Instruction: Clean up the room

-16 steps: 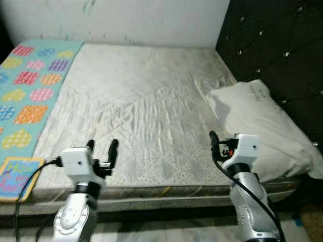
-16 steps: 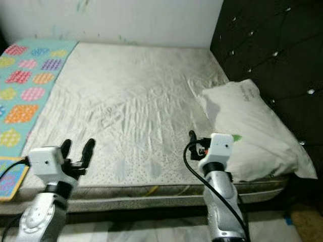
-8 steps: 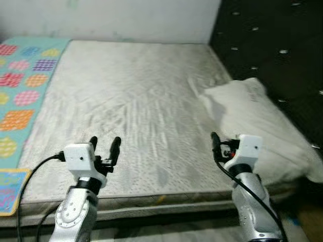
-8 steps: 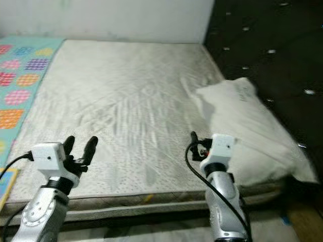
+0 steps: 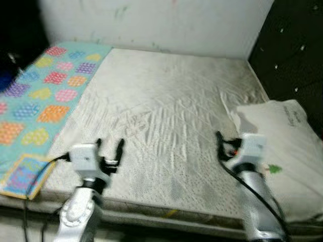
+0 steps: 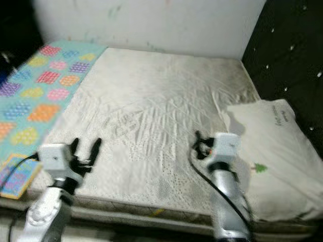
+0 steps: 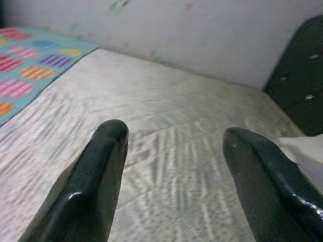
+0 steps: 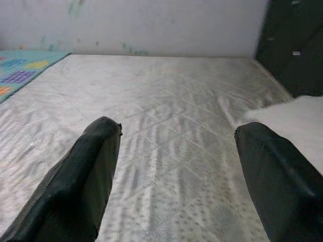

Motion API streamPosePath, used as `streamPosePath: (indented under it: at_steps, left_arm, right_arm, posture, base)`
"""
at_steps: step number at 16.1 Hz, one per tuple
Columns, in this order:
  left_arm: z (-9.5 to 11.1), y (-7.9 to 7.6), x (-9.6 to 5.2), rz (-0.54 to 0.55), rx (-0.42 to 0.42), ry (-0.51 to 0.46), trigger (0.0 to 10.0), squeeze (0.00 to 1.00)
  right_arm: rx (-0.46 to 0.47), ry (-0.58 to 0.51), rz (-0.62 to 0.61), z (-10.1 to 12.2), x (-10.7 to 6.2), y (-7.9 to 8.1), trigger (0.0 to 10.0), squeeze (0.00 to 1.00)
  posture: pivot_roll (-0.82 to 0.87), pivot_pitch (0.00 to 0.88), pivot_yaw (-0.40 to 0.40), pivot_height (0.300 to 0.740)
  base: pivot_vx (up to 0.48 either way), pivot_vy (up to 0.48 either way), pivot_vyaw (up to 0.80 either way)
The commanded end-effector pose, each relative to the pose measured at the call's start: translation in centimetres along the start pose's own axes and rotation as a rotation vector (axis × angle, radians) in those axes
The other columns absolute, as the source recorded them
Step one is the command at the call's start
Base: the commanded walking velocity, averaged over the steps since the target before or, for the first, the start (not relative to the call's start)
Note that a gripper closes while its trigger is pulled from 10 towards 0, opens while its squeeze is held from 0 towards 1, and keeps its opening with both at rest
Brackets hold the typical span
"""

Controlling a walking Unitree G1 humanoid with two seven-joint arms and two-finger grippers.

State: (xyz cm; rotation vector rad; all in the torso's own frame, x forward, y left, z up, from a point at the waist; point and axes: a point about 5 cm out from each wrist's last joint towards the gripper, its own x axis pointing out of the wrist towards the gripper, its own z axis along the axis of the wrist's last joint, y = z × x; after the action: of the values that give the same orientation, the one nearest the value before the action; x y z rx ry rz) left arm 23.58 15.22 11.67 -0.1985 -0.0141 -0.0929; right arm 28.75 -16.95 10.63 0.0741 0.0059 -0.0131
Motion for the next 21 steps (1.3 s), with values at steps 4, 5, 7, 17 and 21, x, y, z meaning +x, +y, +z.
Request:
streamPosePath:
  at_steps: [4,5,7,17,21]
  left_arm:
    - [-0.2,0.0,-0.1,0.008,-0.012,0.013,10.0,0.00]
    - [-0.2,0.0,-0.1,0.002,-0.015,0.015,10.0,0.00]
    - [-0.2,-0.1,0.0,-0.008,-0.020,0.017,10.0,0.00]
    - [-0.1,-0.6,0.1,-0.026,-0.028,0.015,10.0,0.00]
    - [0.0,-0.6,0.2,-0.023,-0.025,0.013,10.0,0.00]
  right_arm:
    - [-0.006,0.013,-0.006,-0.1,0.2,-0.3,10.0,0.00]
    - [-0.009,0.028,-0.019,-0.2,0.3,-0.4,10.0,0.00]
    - [-0.006,0.025,-0.022,-0.2,0.2,-0.4,10.0,0.00]
    - [-0.012,0.052,0.044,-0.4,0.0,0.1,10.0,0.00]
    - [-0.016,0.115,0.051,-1.1,0.0,0.2,10.0,0.00]
  posture:
    - [0.00,0.082,-0.073,0.740]
    - [0.00,0.084,-0.069,0.740]
    - [-0.01,0.086,-0.068,0.740]
    - [-0.01,0.097,-0.068,0.740]
    - [-0.01,0.099,-0.068,0.740]
  base:
    - [0.000,0.000,0.00]
    - [0.000,0.000,0.00]
    - [0.000,0.000,-0.57]
    - [0.000,0.444,-0.30]
    - [0.000,0.479,0.00]
